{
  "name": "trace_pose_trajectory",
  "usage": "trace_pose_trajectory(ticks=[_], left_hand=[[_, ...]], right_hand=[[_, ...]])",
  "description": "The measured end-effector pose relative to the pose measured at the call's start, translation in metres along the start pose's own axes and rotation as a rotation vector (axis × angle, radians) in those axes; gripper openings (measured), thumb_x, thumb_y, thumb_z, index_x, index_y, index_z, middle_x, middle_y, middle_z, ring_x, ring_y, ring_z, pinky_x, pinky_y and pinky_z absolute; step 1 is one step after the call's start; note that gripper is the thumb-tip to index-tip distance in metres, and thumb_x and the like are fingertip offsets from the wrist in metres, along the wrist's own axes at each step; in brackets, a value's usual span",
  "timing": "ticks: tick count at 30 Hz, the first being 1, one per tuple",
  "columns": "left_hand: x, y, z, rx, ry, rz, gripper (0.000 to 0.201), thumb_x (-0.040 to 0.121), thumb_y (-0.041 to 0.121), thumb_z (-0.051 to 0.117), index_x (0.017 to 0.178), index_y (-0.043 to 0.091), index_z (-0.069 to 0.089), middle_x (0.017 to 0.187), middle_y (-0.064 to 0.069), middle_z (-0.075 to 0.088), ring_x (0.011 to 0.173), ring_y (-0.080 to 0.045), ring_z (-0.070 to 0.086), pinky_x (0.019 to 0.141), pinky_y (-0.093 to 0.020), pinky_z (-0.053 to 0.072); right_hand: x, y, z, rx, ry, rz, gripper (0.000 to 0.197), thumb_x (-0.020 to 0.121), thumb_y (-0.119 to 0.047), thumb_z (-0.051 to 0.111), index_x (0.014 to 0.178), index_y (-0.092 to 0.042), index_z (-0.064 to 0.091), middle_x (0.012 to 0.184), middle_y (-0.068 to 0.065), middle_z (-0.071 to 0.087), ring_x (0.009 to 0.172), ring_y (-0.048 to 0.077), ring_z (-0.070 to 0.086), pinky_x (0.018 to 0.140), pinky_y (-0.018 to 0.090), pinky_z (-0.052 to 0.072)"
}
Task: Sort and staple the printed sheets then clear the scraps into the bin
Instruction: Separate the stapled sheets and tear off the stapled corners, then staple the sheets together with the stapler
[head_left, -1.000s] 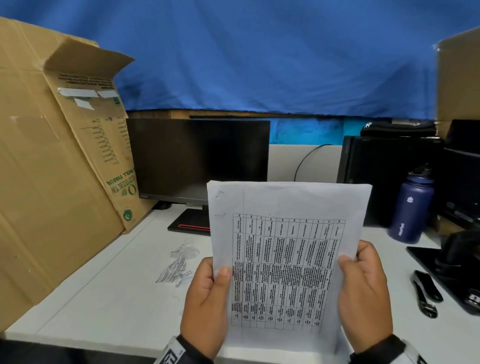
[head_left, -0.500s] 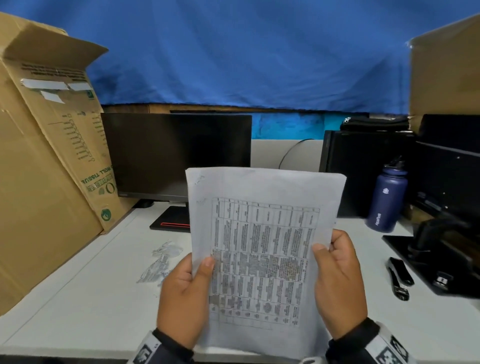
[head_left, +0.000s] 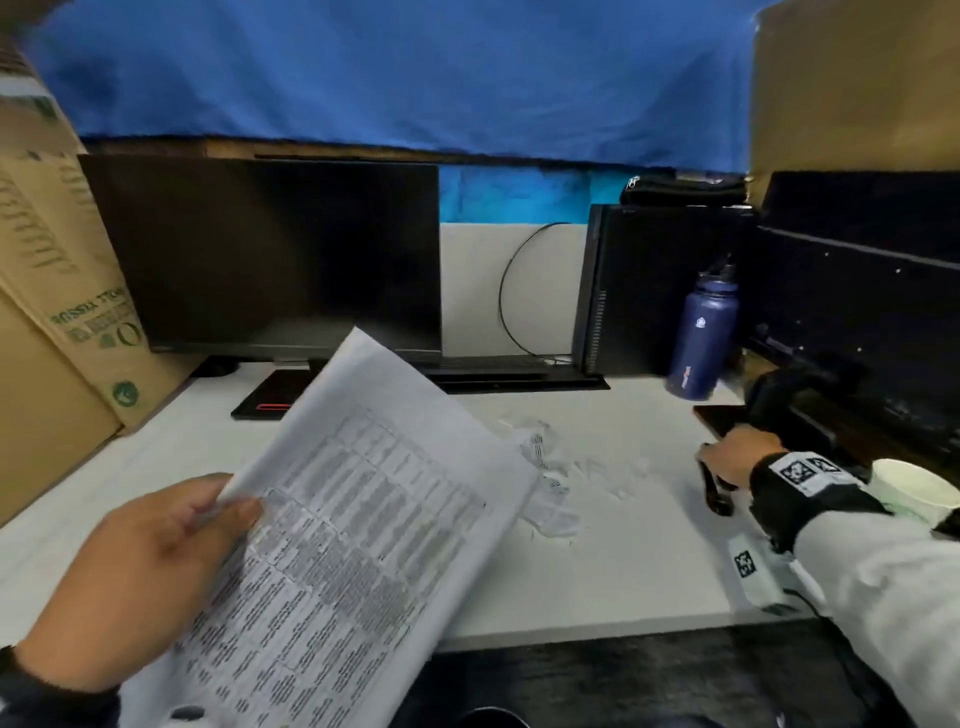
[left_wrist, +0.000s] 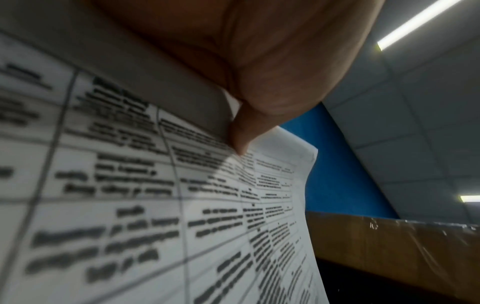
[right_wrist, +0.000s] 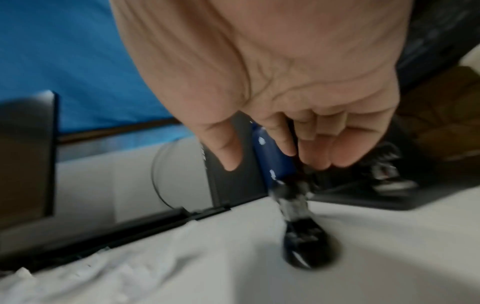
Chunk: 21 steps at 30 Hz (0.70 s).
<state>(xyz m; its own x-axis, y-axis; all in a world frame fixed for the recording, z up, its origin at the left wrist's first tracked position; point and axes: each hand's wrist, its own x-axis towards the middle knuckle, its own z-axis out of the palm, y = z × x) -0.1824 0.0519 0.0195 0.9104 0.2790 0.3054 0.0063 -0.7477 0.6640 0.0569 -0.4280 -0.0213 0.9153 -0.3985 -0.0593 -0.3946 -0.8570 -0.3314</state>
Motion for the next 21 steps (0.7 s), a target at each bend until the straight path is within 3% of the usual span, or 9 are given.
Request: trace_pose_trajectory(ticks=[2,4,7,9,11,12,15,18,21], left_hand=[[-0.008,0.002,0.008,0.03,-0.069,0.024,0.02,0.095,0.036,0.058,0.079,0.026,0.065,0.057,-0.01,0.064,0.047,-0.024,0.059,0.051,-0.035,0.047],[-0.013,0.001,0.016,0.084,-0.105,0.048,0.016,0.094,0.033,0.06,0.08,0.028,0.064,0.059,-0.005,0.063,0.047,-0.014,0.056,0.048,-0.026,0.044],[-0.014,-0.003,0.026,0.169,-0.149,0.094,0.012,0.094,0.032,0.061,0.083,0.03,0.058,0.062,0.002,0.062,0.05,-0.009,0.055,0.048,-0.025,0.042],[-0.015,-0.005,0.028,0.211,-0.165,0.114,0.013,0.094,0.034,0.06,0.082,0.032,0.056,0.065,0.007,0.062,0.055,-0.009,0.057,0.05,-0.026,0.042],[-0.017,-0.007,0.027,0.221,-0.176,0.114,0.014,0.094,0.035,0.06,0.081,0.031,0.058,0.066,0.009,0.062,0.057,-0.009,0.057,0.052,-0.026,0.043],[-0.018,-0.007,0.027,0.223,-0.18,0.111,0.014,0.094,0.036,0.059,0.082,0.031,0.059,0.066,0.01,0.063,0.057,-0.009,0.058,0.053,-0.026,0.044],[-0.02,-0.002,0.027,0.261,-0.179,0.122,0.012,0.094,0.039,0.059,0.083,0.034,0.059,0.07,0.012,0.064,0.062,-0.006,0.059,0.055,-0.024,0.045],[-0.022,0.01,0.031,0.295,-0.192,0.132,0.005,0.093,0.042,0.058,0.09,0.042,0.061,0.071,0.014,0.065,0.065,-0.003,0.06,0.059,-0.021,0.048],[-0.027,0.023,0.034,0.298,-0.214,0.156,0.007,0.093,0.043,0.057,0.096,0.049,0.059,0.074,0.017,0.065,0.066,-0.004,0.061,0.062,-0.023,0.051]], right_hand=[[0.0,0.005,0.01,-0.004,-0.129,-0.019,0.039,0.105,-0.037,0.035,0.123,-0.011,0.058,0.13,0.02,0.057,0.132,0.029,0.05,0.097,0.026,0.038],[0.009,0.014,0.022,0.027,-0.193,0.037,0.035,0.102,-0.038,0.046,0.109,-0.007,0.06,0.121,0.019,0.062,0.124,0.032,0.057,0.092,0.029,0.043],[0.037,0.029,0.039,0.196,-0.109,0.088,0.038,0.095,-0.023,0.055,0.127,-0.004,0.063,0.128,0.018,0.063,0.12,0.033,0.059,0.094,0.035,0.047],[0.043,0.024,0.045,0.504,-0.149,0.123,0.047,0.094,-0.02,0.057,0.139,-0.007,0.055,0.132,0.015,0.063,0.121,0.035,0.059,0.084,0.034,0.047],[0.015,0.012,0.037,1.013,-0.256,0.201,0.052,0.084,-0.012,0.065,0.136,-0.013,0.057,0.112,0.009,0.069,0.094,0.033,0.068,0.073,0.034,0.047],[-0.003,0.006,0.032,1.215,-0.307,0.243,0.051,0.08,-0.007,0.067,0.131,-0.009,0.059,0.101,0.008,0.068,0.082,0.029,0.067,0.075,0.035,0.049],[-0.07,-0.018,0.02,1.517,-0.524,0.11,0.045,0.075,0.002,0.072,0.118,0.004,0.059,0.102,0.016,0.067,0.088,0.028,0.067,0.076,0.035,0.059],[-0.132,-0.043,0.013,1.719,-0.665,-0.061,0.073,0.046,0.0,0.089,0.114,-0.001,0.062,0.097,0.016,0.069,0.098,0.028,0.07,0.085,0.042,0.059],[-0.178,-0.07,0.014,1.945,-0.606,-0.026,0.024,0.081,-0.018,0.073,0.101,-0.007,0.064,0.078,0.01,0.065,0.081,0.022,0.068,0.089,0.041,0.057]])
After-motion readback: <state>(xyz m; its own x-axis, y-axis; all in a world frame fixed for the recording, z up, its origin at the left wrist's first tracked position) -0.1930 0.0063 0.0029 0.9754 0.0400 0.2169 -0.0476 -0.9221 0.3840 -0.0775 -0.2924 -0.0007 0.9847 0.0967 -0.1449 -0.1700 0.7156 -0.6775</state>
